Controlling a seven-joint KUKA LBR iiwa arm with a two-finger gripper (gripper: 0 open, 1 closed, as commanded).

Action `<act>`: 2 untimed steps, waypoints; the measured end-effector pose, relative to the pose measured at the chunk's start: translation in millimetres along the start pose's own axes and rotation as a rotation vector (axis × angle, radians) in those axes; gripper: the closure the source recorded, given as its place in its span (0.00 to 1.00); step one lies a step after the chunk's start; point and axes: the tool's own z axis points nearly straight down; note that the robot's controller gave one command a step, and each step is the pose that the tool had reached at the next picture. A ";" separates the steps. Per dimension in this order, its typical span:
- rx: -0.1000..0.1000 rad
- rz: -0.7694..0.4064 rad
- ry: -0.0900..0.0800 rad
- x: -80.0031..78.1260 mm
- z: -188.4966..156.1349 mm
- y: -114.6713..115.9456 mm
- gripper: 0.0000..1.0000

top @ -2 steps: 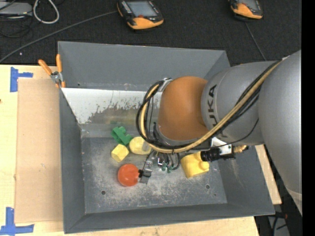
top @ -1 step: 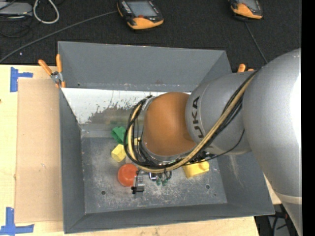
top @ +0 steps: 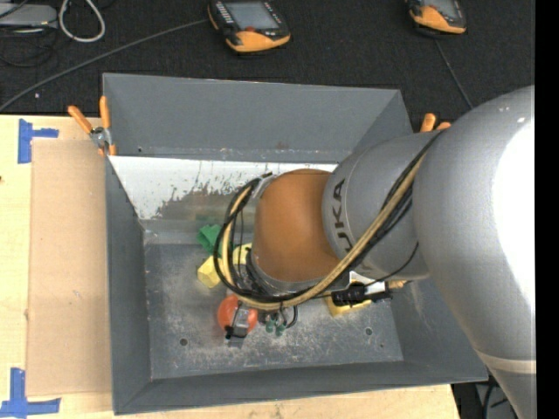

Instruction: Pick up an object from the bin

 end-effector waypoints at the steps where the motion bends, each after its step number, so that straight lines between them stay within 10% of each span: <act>1: 0.000 0.031 -0.001 -0.5 -3.6 -3.1 1.00; 2: 0.004 0.026 0.007 20.9 -71.8 -7.2 1.00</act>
Offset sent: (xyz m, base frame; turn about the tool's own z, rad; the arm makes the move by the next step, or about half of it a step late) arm -0.0325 -0.0010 0.1150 0.0261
